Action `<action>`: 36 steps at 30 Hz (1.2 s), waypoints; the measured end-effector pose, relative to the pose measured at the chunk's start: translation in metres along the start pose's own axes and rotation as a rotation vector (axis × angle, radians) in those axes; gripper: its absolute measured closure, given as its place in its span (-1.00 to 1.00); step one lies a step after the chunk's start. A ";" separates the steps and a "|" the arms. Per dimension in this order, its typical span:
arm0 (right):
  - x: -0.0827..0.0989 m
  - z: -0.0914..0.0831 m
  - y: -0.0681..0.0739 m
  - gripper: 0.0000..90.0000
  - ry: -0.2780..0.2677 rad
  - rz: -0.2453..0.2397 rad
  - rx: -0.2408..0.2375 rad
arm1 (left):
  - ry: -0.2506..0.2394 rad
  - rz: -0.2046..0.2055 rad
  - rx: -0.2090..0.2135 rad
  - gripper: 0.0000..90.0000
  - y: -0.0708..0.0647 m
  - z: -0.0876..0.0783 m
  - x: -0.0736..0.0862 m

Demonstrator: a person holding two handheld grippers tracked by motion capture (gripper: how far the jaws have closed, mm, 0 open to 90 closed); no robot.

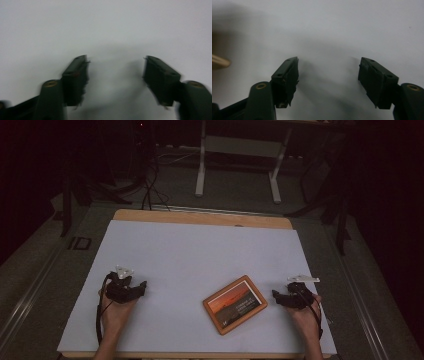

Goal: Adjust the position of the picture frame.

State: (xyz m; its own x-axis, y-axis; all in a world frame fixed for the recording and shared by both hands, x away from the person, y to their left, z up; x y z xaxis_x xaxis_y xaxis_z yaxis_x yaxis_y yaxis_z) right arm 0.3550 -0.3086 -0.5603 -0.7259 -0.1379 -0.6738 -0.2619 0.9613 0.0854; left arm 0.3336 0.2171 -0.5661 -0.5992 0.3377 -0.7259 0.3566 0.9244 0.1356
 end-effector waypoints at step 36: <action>-0.001 -0.070 0.059 1.00 -0.073 -0.206 -0.202 | -0.072 0.317 0.418 0.99 -0.082 -0.014 -0.058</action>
State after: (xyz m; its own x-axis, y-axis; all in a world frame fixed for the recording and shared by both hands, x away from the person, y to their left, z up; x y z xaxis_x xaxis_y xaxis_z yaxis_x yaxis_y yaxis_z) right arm 0.2951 -0.2681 -0.5033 -0.5982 -0.3008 -0.7427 -0.5257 0.8469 0.0804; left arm 0.3292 0.1244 -0.5262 -0.3704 0.5621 -0.7395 0.7762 0.6245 0.0860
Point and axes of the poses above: each handheld gripper's, and its own axes: z roughly forward along the jaws, x roughly out of its underside, y roughly to its left, the point moved 4 cm from there along z, roughly forward along the jaws, and after that the axes turned 10 degrees about z, right-handed, at the moved point
